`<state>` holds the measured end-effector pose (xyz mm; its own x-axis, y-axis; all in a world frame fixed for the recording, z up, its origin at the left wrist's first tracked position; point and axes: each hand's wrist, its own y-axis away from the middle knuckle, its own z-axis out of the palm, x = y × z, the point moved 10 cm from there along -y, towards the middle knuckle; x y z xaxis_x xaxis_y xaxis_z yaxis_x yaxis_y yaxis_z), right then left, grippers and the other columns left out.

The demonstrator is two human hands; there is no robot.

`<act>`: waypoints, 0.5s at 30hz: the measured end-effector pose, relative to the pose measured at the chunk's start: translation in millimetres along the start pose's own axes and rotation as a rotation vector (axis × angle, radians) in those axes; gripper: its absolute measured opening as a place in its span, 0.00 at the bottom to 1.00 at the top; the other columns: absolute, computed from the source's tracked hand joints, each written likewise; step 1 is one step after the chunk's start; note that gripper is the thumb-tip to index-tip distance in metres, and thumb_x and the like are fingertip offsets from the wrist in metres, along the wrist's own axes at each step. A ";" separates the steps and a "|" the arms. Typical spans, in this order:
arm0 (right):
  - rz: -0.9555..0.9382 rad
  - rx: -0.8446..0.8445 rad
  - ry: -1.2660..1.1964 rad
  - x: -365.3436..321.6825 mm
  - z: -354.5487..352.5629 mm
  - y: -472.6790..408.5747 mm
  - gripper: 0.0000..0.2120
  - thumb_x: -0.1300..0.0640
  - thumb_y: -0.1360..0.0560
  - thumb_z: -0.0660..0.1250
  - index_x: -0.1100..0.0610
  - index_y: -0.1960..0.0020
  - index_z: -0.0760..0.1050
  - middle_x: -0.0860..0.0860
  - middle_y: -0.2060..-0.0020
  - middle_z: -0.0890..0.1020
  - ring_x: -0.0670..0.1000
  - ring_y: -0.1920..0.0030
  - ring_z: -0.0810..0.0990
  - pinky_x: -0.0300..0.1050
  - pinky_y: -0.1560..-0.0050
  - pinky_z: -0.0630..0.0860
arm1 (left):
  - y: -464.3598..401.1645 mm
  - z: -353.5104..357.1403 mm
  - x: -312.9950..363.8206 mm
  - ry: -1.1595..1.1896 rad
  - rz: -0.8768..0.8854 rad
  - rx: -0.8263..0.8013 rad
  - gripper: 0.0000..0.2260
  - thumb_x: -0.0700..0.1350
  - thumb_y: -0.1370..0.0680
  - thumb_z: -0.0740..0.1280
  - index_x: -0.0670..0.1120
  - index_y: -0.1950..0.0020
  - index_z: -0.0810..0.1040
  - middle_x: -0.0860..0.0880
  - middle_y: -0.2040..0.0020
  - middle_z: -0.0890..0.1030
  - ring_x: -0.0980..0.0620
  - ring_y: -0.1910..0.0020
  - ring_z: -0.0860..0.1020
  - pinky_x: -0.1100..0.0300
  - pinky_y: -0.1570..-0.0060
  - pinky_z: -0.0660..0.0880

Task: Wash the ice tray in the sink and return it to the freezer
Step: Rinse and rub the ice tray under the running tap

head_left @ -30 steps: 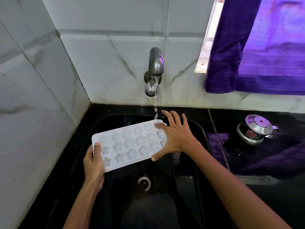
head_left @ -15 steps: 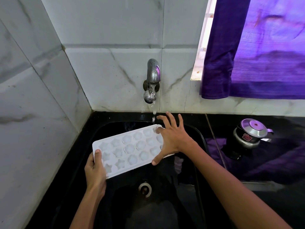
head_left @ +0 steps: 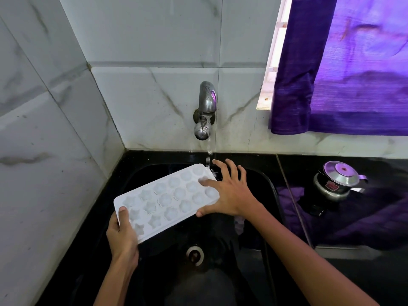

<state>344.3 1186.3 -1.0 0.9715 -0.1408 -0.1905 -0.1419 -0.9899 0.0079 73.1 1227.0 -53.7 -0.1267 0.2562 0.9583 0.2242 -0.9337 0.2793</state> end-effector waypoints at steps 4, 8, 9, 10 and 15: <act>-0.010 -0.044 0.004 2.5 1.1 -2.1 0.43 0.23 0.43 0.64 0.37 0.31 0.63 0.50 0.24 0.44 0.59 0.25 0.35 0.64 0.30 0.34 | 0.5 3.0 1.0 0.006 0.001 -0.010 0.16 0.49 0.17 0.57 0.44 0.34 0.72 0.46 0.46 0.77 0.47 0.51 0.77 0.54 0.51 0.72; -0.021 0.018 0.033 4.6 -8.8 -3.3 0.41 0.21 0.47 0.65 0.40 0.40 0.71 0.51 0.25 0.48 0.59 0.26 0.36 0.66 0.30 0.35 | 0.7 8.8 2.4 0.008 0.012 -0.030 0.14 0.50 0.18 0.57 0.46 0.35 0.73 0.51 0.52 0.79 0.54 0.57 0.77 0.55 0.52 0.72; -0.018 0.014 0.030 6.1 -9.0 -3.9 0.41 0.21 0.47 0.65 0.39 0.39 0.70 0.51 0.25 0.47 0.59 0.26 0.35 0.66 0.30 0.35 | 0.3 9.7 2.0 0.013 0.009 -0.031 0.15 0.50 0.18 0.57 0.46 0.35 0.73 0.53 0.54 0.79 0.54 0.57 0.77 0.55 0.52 0.72; -0.014 0.000 0.027 7.9 -8.1 -4.3 0.42 0.22 0.47 0.65 0.39 0.37 0.69 0.51 0.24 0.46 0.59 0.26 0.34 0.66 0.30 0.34 | -0.3 10.8 1.3 0.018 0.004 -0.032 0.15 0.50 0.18 0.57 0.46 0.34 0.73 0.53 0.55 0.78 0.54 0.57 0.78 0.55 0.53 0.73; -0.029 -0.012 0.090 10.2 -9.0 -7.5 0.43 0.20 0.47 0.64 0.39 0.36 0.70 0.51 0.24 0.46 0.59 0.26 0.33 0.68 0.31 0.33 | 0.0 15.3 -0.4 0.023 0.000 -0.037 0.14 0.49 0.18 0.57 0.46 0.36 0.73 0.54 0.56 0.78 0.55 0.58 0.78 0.60 0.61 0.73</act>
<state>357.0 1192.1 5.8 0.9884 -0.1129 -0.1019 -0.1119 -0.9936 0.0156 88.0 1230.7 -53.1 -0.1486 0.2512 0.9565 0.1883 -0.9423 0.2767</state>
